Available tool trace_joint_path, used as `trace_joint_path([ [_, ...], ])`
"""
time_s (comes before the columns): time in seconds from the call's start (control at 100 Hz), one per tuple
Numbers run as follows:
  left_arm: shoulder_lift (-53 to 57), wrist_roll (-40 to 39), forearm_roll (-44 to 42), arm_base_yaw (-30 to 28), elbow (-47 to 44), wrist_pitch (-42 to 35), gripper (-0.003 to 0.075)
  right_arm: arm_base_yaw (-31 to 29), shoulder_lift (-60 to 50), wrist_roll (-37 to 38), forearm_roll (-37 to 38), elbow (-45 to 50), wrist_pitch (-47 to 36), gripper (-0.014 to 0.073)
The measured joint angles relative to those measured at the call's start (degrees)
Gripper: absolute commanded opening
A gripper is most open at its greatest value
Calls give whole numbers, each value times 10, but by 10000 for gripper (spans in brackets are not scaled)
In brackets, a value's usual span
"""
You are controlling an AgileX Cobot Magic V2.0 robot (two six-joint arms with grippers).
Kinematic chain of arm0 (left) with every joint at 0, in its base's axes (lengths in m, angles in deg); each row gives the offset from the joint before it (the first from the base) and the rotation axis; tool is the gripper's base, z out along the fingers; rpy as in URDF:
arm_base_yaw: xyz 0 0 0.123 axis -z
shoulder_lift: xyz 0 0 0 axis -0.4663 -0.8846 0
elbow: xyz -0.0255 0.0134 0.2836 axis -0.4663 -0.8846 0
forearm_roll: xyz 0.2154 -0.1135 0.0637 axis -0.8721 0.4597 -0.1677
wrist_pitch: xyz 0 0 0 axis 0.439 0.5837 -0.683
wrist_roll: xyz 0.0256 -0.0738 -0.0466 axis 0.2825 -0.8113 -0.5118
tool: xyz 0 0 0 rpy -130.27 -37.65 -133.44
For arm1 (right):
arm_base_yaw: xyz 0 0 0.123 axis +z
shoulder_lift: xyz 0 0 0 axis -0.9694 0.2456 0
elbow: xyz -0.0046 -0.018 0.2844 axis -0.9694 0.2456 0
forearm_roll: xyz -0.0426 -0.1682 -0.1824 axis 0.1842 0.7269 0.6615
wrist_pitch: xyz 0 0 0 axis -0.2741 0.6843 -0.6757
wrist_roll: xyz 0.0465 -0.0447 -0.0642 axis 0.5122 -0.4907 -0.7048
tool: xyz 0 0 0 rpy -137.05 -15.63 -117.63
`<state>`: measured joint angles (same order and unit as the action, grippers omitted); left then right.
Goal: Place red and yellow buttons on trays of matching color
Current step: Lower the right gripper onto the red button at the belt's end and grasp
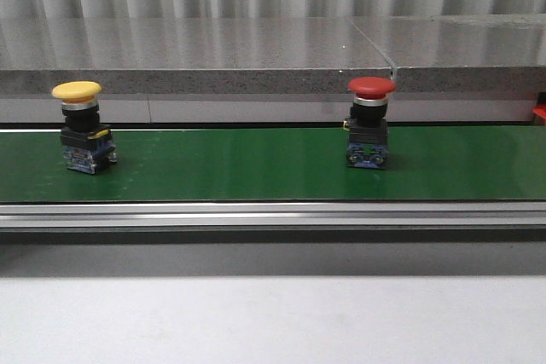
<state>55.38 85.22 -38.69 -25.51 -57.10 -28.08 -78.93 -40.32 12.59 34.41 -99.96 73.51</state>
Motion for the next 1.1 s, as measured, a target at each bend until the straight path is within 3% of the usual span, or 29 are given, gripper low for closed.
trace_joint_path([
  [0.23,0,0,0,0,0,0,-21,0,14,0,0,-10,22,634],
  [0.53,0,0,0,0,0,0,-21,26,166,0,0,-106,118,634],
  [1.1,0,0,0,0,0,1,-21,103,393,0,12,-200,67,634],
])
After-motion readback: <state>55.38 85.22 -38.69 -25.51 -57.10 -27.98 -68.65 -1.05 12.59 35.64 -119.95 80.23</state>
